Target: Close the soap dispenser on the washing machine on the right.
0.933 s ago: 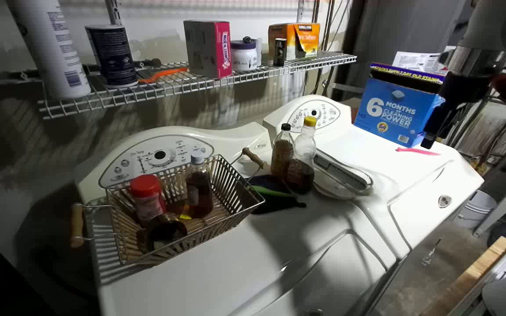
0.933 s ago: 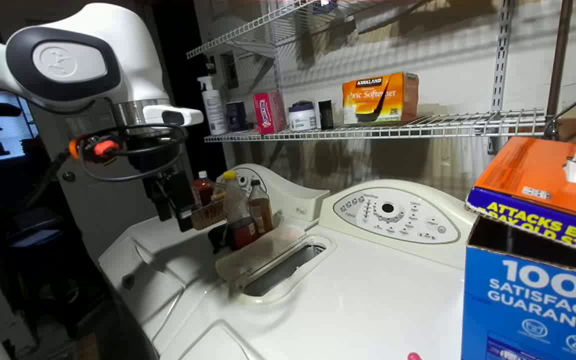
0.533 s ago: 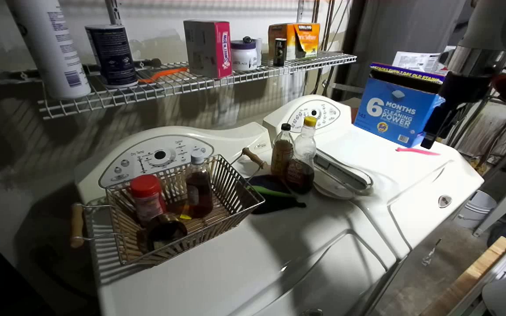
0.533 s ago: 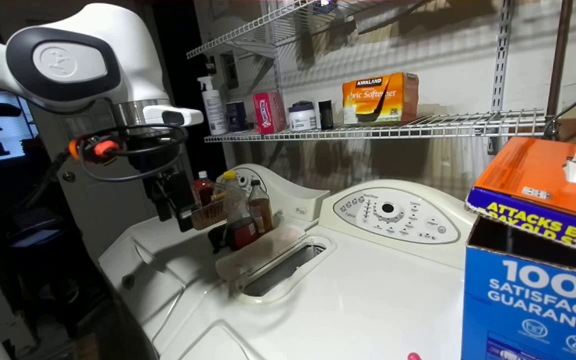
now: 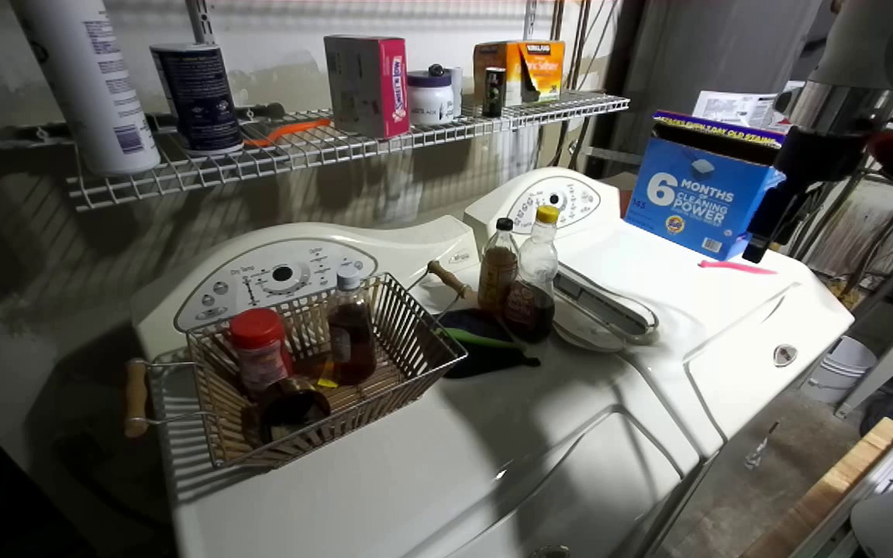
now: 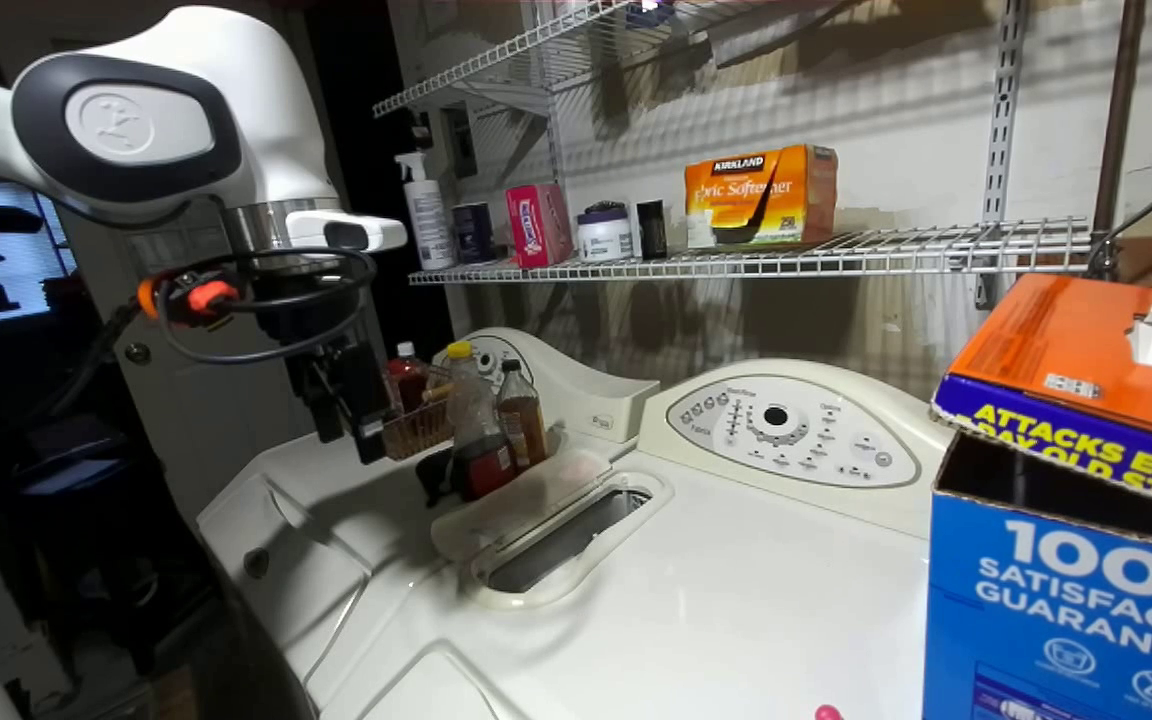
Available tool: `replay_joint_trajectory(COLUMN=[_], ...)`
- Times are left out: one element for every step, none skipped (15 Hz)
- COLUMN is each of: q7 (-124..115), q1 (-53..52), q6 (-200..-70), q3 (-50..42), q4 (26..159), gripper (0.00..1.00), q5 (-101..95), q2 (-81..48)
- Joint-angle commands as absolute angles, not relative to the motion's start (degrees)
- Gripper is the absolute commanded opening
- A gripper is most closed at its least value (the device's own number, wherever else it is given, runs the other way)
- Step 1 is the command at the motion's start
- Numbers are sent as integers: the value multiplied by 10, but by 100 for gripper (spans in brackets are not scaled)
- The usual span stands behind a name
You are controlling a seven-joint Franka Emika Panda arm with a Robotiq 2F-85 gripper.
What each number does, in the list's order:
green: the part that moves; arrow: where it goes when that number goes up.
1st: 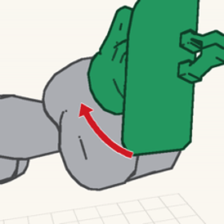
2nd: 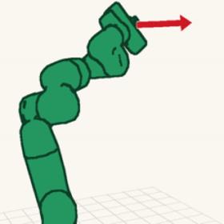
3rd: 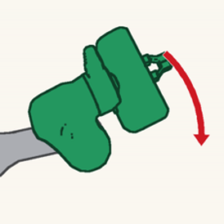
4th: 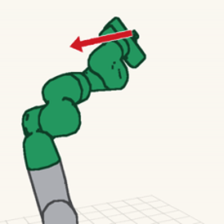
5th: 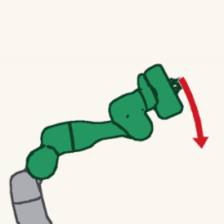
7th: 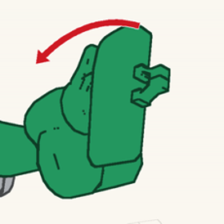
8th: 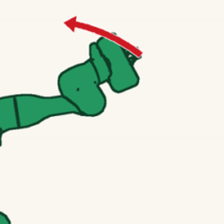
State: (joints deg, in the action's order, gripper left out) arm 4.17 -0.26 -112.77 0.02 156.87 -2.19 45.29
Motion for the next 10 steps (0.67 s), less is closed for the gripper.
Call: replay_joint_trajectory(q7=[40, 30, 12, 3, -15, -40, -61, -96, -129, -176], q1=[-5, -12, -19, -26, -33, -39, -47, -49, -48, -44], q6=[-1126, -1125, -1121, -1120, -1114, -1115, -1113, -1108, -1117, -1110], q3=[-2, 11, 30, 44, 63, 86, 105, 126, 145, 165], q4=[1568, 1558, 1548, 1543, 1536, 1530, 1522, 1512, 1507, 1495], gripper=[100, 100, 100, 100, 100, 100, 100, 100, 100, 100], q5=[-24, -21, -19, -19, -18, -19, -15, -11, -15, -9], q2=[453, 445, 436, 431, 424, 416, 407, 395, 386, 366])
